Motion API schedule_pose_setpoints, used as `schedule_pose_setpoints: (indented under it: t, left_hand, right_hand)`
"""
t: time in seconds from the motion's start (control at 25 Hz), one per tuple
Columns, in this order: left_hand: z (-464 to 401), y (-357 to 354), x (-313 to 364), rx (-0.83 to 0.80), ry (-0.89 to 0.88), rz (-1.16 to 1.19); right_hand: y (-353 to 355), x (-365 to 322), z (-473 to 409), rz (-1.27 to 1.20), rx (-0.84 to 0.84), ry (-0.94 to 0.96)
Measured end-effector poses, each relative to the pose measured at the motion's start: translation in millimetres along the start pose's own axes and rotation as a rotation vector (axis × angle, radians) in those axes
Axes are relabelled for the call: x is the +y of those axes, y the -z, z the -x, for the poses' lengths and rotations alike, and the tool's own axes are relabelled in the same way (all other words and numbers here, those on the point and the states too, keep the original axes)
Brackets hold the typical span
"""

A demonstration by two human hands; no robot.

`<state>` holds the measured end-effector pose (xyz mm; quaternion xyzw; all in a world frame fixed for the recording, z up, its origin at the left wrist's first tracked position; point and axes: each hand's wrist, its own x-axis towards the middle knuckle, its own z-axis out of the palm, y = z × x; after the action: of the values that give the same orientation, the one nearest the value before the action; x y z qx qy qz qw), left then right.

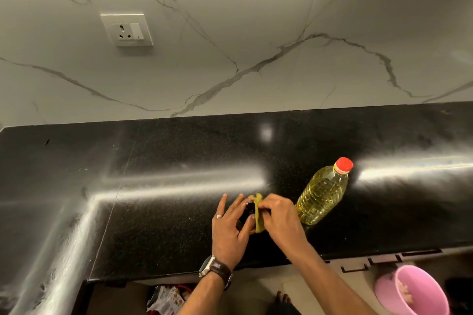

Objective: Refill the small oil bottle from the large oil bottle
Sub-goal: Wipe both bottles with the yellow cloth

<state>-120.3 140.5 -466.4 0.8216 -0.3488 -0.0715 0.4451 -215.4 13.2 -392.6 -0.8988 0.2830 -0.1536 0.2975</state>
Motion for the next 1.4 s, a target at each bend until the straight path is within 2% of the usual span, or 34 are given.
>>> schedule_pose_setpoints:
  t: [0.12,0.32,0.4,0.56,0.8,0.92,1.04,1.16,1.28,1.4]
  left_hand:
    - [0,0,4,-0.012,0.013,0.013]
    - [0,1,-2,-0.012,0.004,0.001]
    - [0,2,-1,-0.033,-0.004,0.0]
    - [-1,6,2,-0.078,0.026,-0.025]
    - [-9,22,-4,-0.213,-0.044,0.001]
    - [-9,24,-5,-0.208,-0.072,0.009]
    - [-12,23,-3,-0.192,-0.075,0.016]
    - [-11,22,-7,-0.195,-0.073,0.022]
    - [-11,18,-9,-0.198,-0.049,0.055]
    - [-10,13,-8,-0.193,-0.001,0.116]
  right_hand:
    - [1,4,21,-0.025,-0.016,-0.013]
    - [0,-8,-14,-0.034,-0.014,-0.05]
    - [-7,-9,4,0.006,0.008,-0.039]
    - [-7,-1,35,-0.029,-0.054,-0.009]
    - [2,-8,19,-0.048,0.04,-0.057]
    - [0,-17,34,-0.118,0.028,-0.054]
    - [-6,-11,6,-0.049,0.093,-0.063]
    - [-4,-8,-15,-0.006,0.024,-0.091]
    - [4,-10,2,-0.054,-0.002,-0.047]
    - [17,-5,-21,0.039,-0.139,-0.037]
